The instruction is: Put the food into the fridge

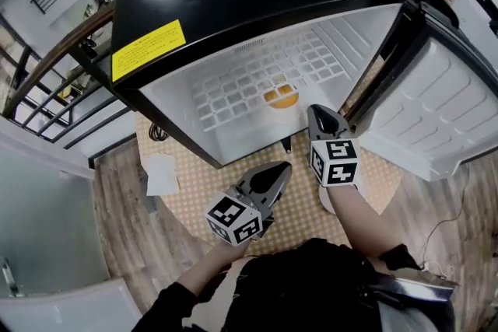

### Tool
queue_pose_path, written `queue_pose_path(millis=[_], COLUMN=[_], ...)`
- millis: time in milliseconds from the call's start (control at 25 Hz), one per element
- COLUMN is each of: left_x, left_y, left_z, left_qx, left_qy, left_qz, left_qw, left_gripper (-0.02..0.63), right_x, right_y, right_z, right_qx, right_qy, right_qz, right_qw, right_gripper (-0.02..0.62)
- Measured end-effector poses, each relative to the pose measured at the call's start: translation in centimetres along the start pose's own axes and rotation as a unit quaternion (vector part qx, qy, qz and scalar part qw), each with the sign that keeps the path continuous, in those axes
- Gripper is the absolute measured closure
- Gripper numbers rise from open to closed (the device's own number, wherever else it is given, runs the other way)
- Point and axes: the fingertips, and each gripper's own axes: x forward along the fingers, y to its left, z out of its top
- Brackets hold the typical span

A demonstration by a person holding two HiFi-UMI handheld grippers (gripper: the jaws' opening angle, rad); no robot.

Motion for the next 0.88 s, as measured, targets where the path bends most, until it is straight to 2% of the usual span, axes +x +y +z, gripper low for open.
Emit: queue_pose_path(millis=[280,480,600,720,760,880], left_x=[-1.6,-3.8,-5.3,-6.5,-6.9,-8.0], left_y=[-6.3,-10.2,-11.9,-12.6,-13.0,-15.0], left_z=[4.1,4.9,4.9,5.2,5.2,4.7], left_qx=[0.063,0.089,0.068,0.004,-0.003,0.019], left_qy=[-0.033,-0.068,-0.064,-0.074,-0.075,-0.059], left_qz=[-0.02,-0.017,-0.03,-0.039,-0.044,-0.068], left_qw=[0.9973,0.9936,0.9952,0.9965,0.9962,0.9957], left_gripper=[0.594,0.594,0.594,0.594,0.594,0.594], right_x=[-8.1,-14.3,-17.2,-18.8,-19.3,-20.8], right_y=[2.1,4.0,4.3,4.6,5.1,6.8], right_z=[5.1,5.0,4.2,4.3,4.5,4.6], right_qx=[0.034,0.063,0.075,0.095,0.097,0.075], right_qy=[-0.061,-0.07,-0.064,-0.075,-0.078,-0.077], right_qz=[0.042,0.091,0.097,0.093,0.095,0.09], right_qw=[0.997,0.991,0.99,0.988,0.988,0.99], right_gripper=[0.575,0.578,0.578,0.578,0.58,0.58])
